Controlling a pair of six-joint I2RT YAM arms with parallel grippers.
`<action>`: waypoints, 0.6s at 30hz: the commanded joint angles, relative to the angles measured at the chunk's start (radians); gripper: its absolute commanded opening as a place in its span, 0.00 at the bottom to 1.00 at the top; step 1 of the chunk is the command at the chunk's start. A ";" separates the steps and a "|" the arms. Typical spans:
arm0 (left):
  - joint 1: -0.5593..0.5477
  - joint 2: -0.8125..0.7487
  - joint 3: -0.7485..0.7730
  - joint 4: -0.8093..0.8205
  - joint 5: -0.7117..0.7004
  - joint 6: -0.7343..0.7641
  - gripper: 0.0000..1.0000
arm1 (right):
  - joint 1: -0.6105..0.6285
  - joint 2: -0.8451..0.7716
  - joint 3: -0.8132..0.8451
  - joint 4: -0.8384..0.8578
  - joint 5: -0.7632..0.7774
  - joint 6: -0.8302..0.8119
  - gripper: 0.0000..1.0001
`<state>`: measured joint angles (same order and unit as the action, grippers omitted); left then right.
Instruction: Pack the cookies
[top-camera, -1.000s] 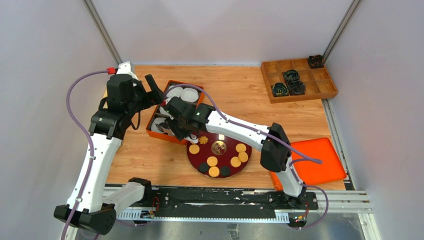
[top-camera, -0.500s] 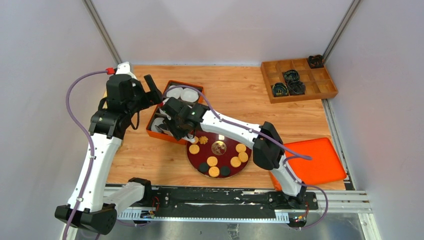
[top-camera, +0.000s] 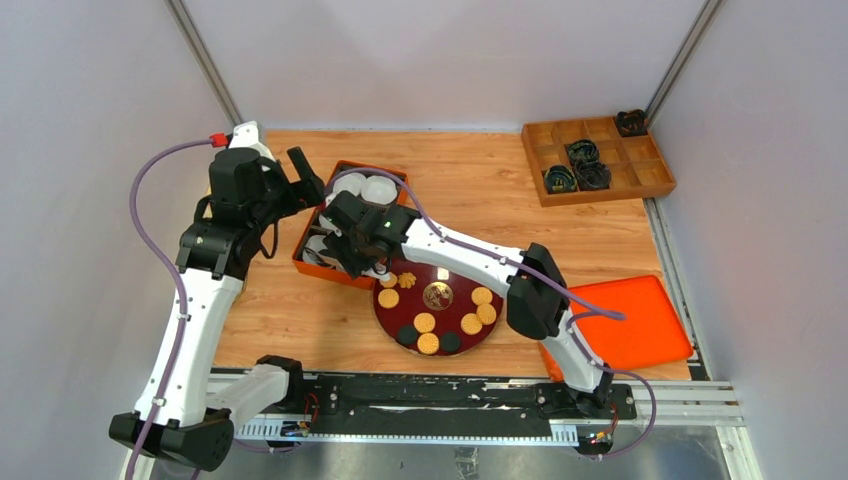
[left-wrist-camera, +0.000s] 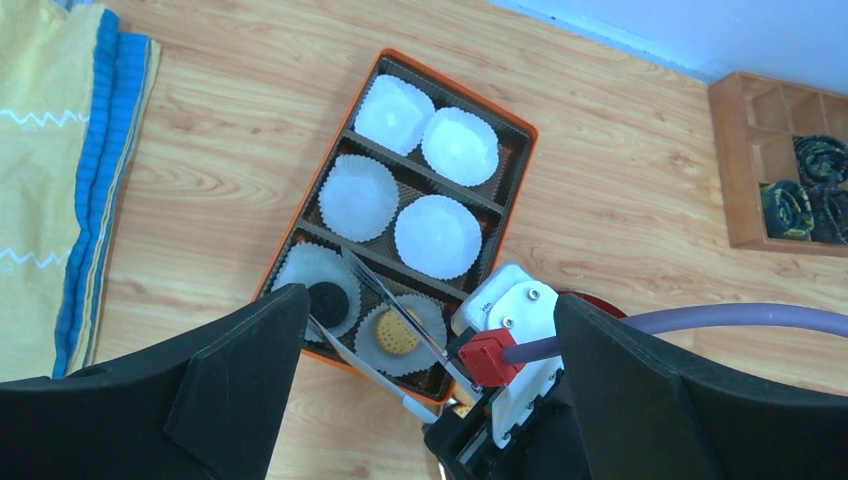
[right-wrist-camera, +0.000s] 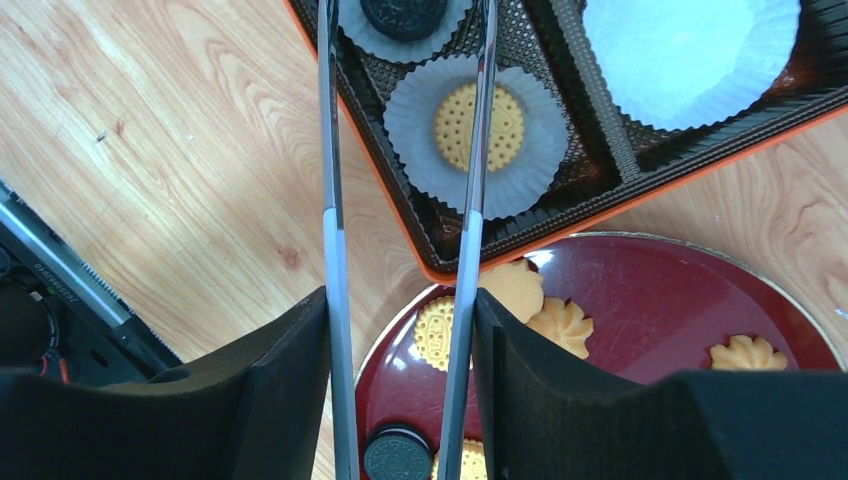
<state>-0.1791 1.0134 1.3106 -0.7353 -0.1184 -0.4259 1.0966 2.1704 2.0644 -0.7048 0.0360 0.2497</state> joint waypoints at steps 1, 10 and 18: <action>-0.001 -0.012 -0.014 -0.010 0.052 0.019 1.00 | -0.009 -0.073 0.022 0.055 0.056 -0.040 0.52; -0.001 -0.013 -0.003 -0.004 0.077 0.002 1.00 | 0.008 -0.337 -0.187 0.094 0.114 -0.040 0.46; -0.002 -0.003 -0.037 0.015 0.134 -0.012 1.00 | 0.016 -0.652 -0.558 0.091 0.173 0.016 0.45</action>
<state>-0.1791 1.0054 1.2972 -0.7109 -0.0376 -0.4377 1.1011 1.6417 1.6581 -0.6186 0.1543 0.2356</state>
